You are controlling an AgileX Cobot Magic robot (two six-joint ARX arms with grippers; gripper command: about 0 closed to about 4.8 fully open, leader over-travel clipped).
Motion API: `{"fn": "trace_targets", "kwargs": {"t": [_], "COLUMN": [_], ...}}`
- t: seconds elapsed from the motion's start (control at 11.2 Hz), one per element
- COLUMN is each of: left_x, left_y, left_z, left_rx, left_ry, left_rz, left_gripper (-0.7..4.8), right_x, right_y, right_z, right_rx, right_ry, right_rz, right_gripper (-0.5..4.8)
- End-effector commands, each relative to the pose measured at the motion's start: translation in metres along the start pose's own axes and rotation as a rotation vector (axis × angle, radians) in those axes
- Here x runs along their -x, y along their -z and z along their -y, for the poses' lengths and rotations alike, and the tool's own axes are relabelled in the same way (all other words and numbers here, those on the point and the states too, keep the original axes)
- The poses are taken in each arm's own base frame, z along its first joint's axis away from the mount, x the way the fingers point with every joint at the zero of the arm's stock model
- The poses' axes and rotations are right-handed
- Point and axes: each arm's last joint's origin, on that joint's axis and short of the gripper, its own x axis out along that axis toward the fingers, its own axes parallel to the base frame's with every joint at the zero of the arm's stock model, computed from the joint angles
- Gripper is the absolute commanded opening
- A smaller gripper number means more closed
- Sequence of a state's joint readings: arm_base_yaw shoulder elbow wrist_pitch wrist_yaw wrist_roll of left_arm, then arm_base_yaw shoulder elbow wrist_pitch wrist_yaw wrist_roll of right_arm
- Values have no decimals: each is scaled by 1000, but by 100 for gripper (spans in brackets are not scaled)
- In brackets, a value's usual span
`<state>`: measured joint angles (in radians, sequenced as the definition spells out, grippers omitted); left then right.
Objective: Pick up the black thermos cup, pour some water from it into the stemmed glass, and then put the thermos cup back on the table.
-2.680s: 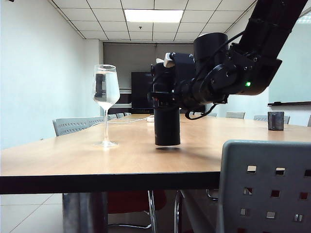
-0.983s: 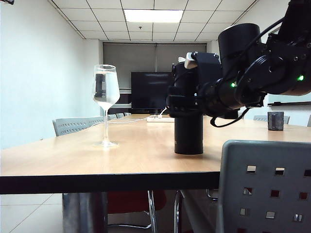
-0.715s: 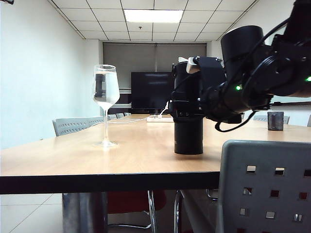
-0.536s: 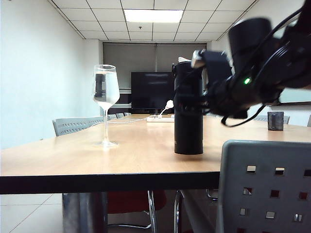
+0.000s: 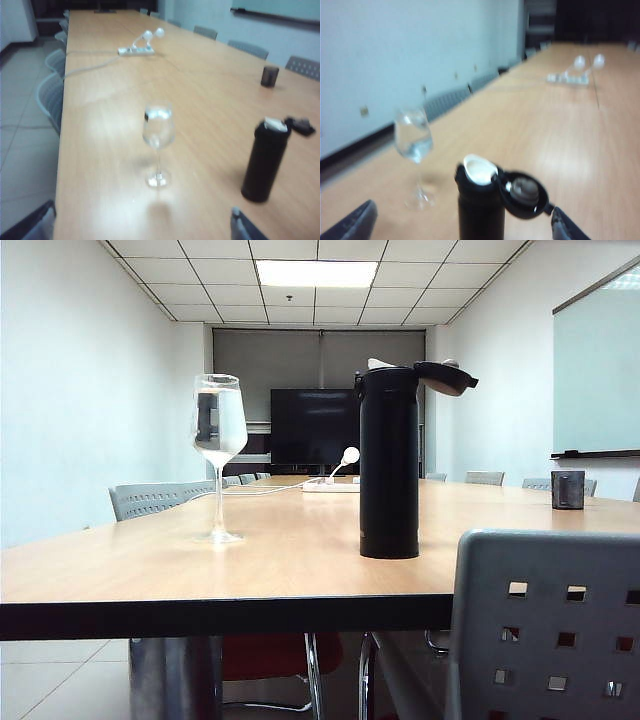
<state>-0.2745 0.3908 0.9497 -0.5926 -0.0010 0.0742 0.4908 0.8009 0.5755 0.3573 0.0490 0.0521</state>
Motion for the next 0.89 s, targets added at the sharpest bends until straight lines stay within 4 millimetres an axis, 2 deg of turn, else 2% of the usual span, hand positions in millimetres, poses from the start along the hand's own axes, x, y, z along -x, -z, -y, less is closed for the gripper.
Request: {"fn": "trace_targets", "kwargs": {"t": [0.09,0.18,0.27,0.45,0.54,0.71,0.8,0.89], "left_x": [41,54,69,80,82,82,60,53], "left_y": [14,19,26,33,37,49,66,71], "left_z": [3,3,6,9,10,11,13,14], "left_rx": [9,23,64,73,98,148,203,230], "left_ry": [54,72,153,222,239,253,279,294], "left_rz": [11,24,36,30,-7,-77,-135,-147], "left_gripper": [479,479,479,479,479,479,479,479], "right_x": [69,96,134,158,161,153,138,134], "right_y": [-18,-19,-17,-12,-10,4,36,43], "right_z": [3,4,6,7,7,5,6,7], "right_rx": [4,3,2,1,4,0,-93,-112], "right_ry": [4,4,6,3,10,-68,-55,-52], "right_rz": [-39,-43,-19,-12,-95,-159,-216,-224], "right_gripper": [479,479,479,479,479,479,479,479]}}
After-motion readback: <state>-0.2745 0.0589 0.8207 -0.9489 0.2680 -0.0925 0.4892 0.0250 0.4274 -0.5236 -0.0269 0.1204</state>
